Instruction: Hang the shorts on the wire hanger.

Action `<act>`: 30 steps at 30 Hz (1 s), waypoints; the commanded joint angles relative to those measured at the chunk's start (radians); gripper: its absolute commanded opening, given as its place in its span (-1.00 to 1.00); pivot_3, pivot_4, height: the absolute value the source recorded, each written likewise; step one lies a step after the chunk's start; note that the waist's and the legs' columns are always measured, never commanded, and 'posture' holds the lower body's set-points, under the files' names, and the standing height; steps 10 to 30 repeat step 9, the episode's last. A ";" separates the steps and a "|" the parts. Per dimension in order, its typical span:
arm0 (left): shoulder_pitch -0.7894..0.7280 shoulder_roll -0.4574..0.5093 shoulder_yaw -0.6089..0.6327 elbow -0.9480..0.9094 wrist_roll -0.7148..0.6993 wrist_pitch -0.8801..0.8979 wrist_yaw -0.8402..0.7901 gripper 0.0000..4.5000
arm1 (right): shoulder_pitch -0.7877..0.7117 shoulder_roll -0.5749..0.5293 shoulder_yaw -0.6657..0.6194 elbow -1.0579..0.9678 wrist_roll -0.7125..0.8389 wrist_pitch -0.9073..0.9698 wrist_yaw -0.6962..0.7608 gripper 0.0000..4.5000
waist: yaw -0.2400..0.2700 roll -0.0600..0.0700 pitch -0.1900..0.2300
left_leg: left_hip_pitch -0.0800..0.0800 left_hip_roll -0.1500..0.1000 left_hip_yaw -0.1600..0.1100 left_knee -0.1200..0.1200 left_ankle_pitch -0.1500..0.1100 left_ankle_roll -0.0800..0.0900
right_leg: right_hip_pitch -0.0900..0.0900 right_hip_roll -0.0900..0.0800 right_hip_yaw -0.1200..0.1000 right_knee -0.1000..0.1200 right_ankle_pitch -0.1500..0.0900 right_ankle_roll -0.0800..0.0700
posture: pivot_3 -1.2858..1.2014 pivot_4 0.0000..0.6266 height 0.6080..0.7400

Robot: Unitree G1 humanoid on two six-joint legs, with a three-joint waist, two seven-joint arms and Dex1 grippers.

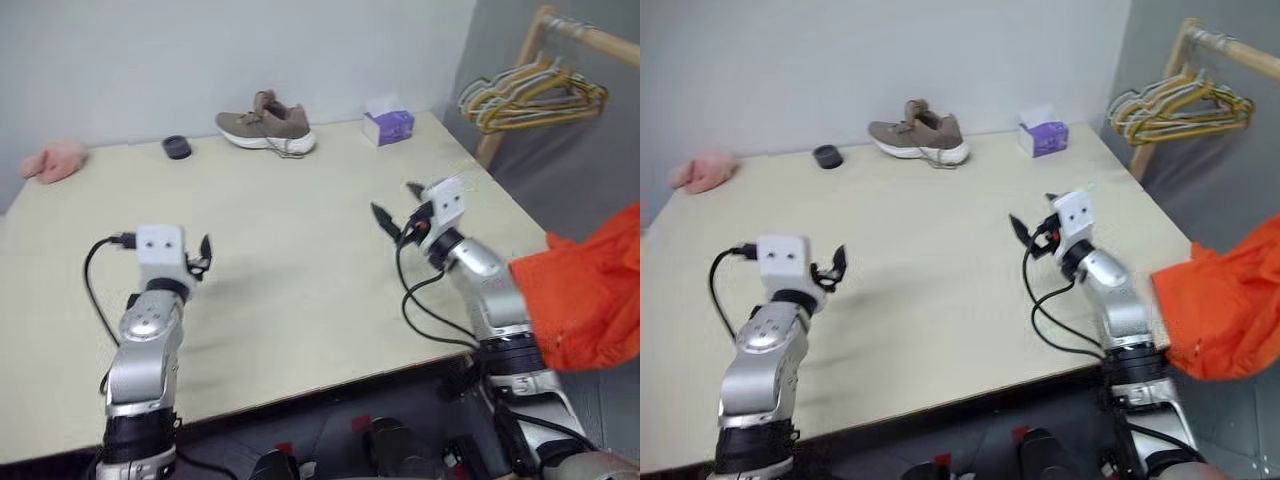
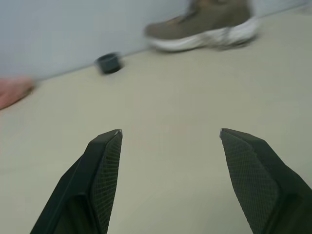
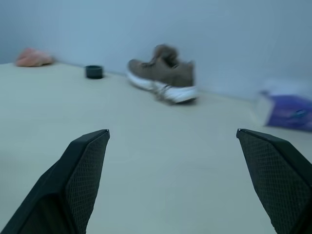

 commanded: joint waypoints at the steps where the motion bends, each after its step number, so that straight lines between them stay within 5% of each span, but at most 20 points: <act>1: -0.025 0.012 0.022 -0.043 -0.024 -0.028 -0.022 0.51 | -0.051 0.015 -0.004 0.047 -0.013 -0.073 0.004 0.98 | 0.042 -0.001 0.001 | 0.000 0.000 0.000 0.000 0.000 0.000 | 0.000 0.000 -0.001 0.000 0.000 0.000 | 0.03 -0.76 1.00; 8: -0.045 0.005 0.003 -0.031 -0.044 -0.030 -0.062 0.51 | -0.058 0.004 -0.011 0.101 -0.020 -0.105 0.024 0.98 | 0.118 -0.004 0.013 | 0.001 0.001 0.000 0.002 0.000 0.000 | 0.001 0.000 -0.001 0.000 0.001 0.000 | 0.03 -0.60 1.00; 30: -0.049 0.000 -0.003 -0.028 -0.045 -0.036 -0.065 0.51 | -0.055 -0.003 -0.014 0.105 -0.020 -0.109 0.027 0.98 | 0.118 -0.004 0.013 | 0.001 0.001 0.000 0.002 0.000 0.000 | 0.001 0.000 -0.001 0.000 0.002 0.000 | 0.03 -0.58 1.00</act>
